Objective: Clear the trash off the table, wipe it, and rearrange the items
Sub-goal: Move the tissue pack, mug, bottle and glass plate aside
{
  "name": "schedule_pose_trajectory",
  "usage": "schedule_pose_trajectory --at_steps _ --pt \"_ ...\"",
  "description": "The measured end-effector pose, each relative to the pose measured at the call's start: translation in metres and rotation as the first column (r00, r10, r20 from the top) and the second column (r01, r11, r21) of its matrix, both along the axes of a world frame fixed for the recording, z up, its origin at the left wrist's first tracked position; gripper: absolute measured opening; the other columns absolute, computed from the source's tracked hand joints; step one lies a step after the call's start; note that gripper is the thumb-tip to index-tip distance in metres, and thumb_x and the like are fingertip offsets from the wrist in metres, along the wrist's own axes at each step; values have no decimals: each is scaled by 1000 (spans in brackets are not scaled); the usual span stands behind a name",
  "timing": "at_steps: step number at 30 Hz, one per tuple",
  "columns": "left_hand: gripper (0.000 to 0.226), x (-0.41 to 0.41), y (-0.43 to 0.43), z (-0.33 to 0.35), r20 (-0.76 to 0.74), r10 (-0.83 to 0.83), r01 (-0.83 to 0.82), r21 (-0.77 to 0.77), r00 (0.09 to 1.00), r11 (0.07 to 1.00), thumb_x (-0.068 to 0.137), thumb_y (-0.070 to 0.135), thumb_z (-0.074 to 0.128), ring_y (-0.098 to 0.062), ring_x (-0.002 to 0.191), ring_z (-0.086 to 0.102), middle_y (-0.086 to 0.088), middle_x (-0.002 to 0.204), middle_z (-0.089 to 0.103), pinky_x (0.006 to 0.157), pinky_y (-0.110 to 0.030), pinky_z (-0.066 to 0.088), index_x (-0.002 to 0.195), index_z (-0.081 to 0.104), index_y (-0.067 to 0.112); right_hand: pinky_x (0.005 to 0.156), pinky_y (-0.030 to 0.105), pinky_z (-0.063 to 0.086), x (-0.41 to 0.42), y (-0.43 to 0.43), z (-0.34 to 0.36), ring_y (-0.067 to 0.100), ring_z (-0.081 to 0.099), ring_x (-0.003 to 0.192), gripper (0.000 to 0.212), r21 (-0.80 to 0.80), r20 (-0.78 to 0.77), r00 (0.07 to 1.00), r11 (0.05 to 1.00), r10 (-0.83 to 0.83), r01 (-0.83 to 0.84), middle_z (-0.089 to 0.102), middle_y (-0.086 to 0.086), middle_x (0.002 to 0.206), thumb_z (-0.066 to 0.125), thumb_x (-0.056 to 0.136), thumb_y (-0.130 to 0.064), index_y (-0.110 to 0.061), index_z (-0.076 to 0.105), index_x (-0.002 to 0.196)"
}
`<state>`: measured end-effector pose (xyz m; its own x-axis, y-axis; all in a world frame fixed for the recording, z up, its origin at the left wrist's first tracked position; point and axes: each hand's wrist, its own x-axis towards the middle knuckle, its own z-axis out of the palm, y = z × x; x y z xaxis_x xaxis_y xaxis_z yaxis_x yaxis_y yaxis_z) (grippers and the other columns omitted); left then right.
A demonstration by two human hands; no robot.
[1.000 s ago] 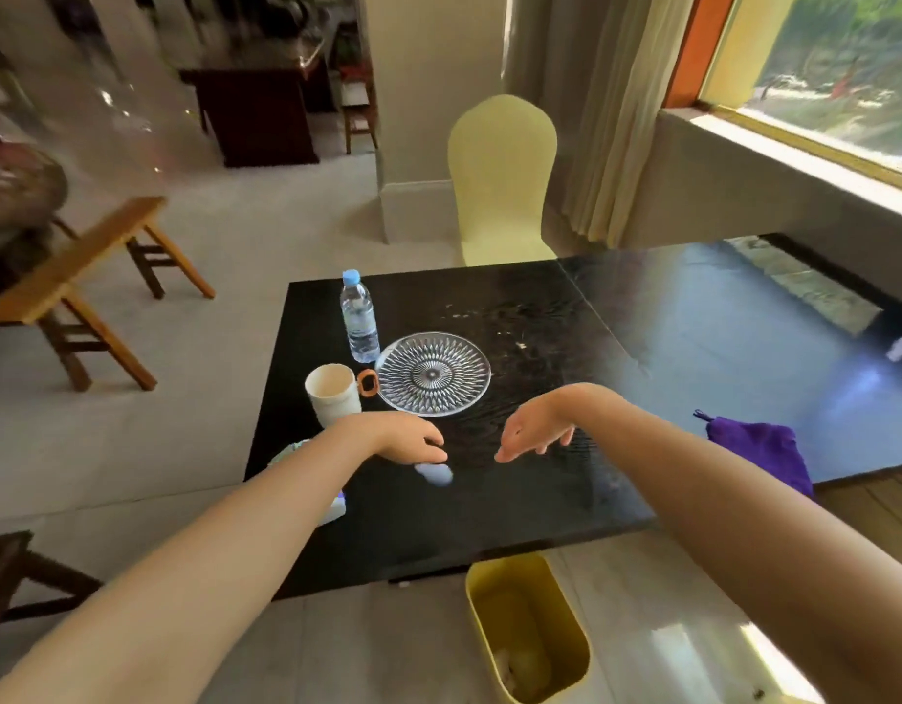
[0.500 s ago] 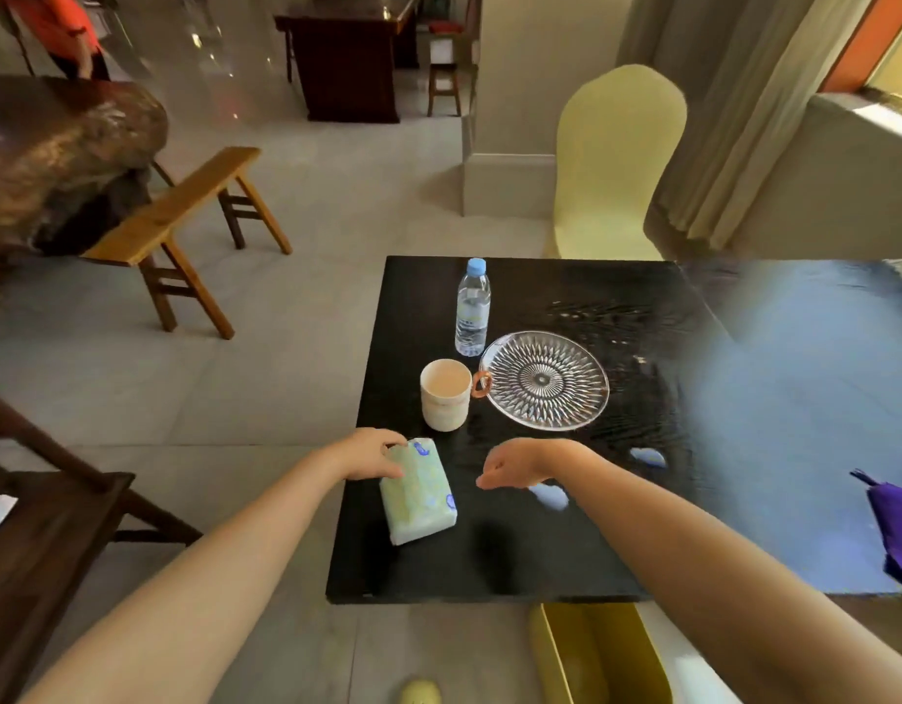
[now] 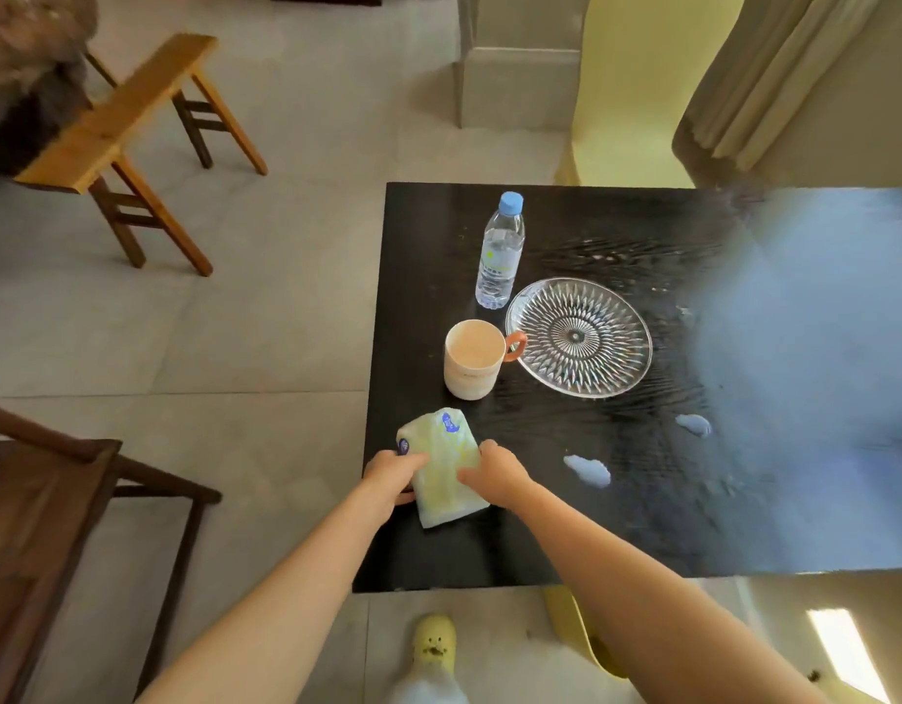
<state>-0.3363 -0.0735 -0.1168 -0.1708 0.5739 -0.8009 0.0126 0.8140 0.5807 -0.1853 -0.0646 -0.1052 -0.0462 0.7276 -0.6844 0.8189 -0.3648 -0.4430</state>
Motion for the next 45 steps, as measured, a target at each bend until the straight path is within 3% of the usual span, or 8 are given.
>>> schedule_pose_trajectory --at_steps 4,8,11,15,20,26,34,45 --pt "18 0 9 0 69 38 -44 85 997 995 85 16 64 -25 95 64 -9 110 66 75 -33 52 102 57 16 60 23 41 2 7 -1 14 52 69 19 -23 -159 981 994 -111 109 50 -5 74 63 84 -21 -17 46 77" --pt "23 1 18 3 90 54 -68 151 994 986 83 18 68 -25 101 64 -6 111 65 89 -41 52 100 54 22 55 20 41 9 18 11 5 50 64 20 58 -176 983 997 -43 54 50 -7 73 66 83 -23 -10 54 94" --pt "33 -2 23 6 93 129 -145 186 987 972 83 18 69 -27 101 64 -8 113 65 89 -43 53 112 54 18 80 39 57 16 32 18 16 59 78 22 43 -250 965 994 -82 96 60 1 82 63 86 -25 -6 61 97" --pt "40 -11 26 8 103 254 -268 163 962 950 84 17 69 -30 102 64 -10 116 64 89 -46 53 120 53 13 86 31 44 32 54 27 19 57 102 39 221 -136 985 966 -107 135 62 3 107 63 87 -34 -10 56 116" --pt "34 -18 22 14 153 374 -394 136 915 909 85 14 68 -28 97 61 -10 111 62 83 -42 51 114 51 14 100 40 44 36 73 17 24 48 119 72 424 -208 959 866 -192 265 48 5 131 76 74 -32 -12 42 134" --pt "34 -24 18 19 180 509 -533 119 842 838 84 14 68 -28 98 62 -9 113 63 89 -45 50 113 51 15 114 44 25 23 80 0 24 30 136 98 340 -369 891 854 -265 394 34 4 146 83 64 -32 -19 28 144" --pt "34 -16 15 22 196 577 -605 147 793 782 87 10 64 -25 95 62 -8 112 63 71 -33 51 118 52 12 107 51 35 19 110 -15 21 40 131 108 369 -476 852 830 -218 419 40 -2 138 82 45 -51 -19 33 135" --pt "39 -27 18 26 198 556 -586 153 807 796 88 11 63 -14 85 64 -2 103 66 62 -30 48 125 51 12 114 47 26 22 125 -26 21 30 140 121 424 -374 923 869 -90 256 28 -5 153 78 47 -54 -26 18 148"
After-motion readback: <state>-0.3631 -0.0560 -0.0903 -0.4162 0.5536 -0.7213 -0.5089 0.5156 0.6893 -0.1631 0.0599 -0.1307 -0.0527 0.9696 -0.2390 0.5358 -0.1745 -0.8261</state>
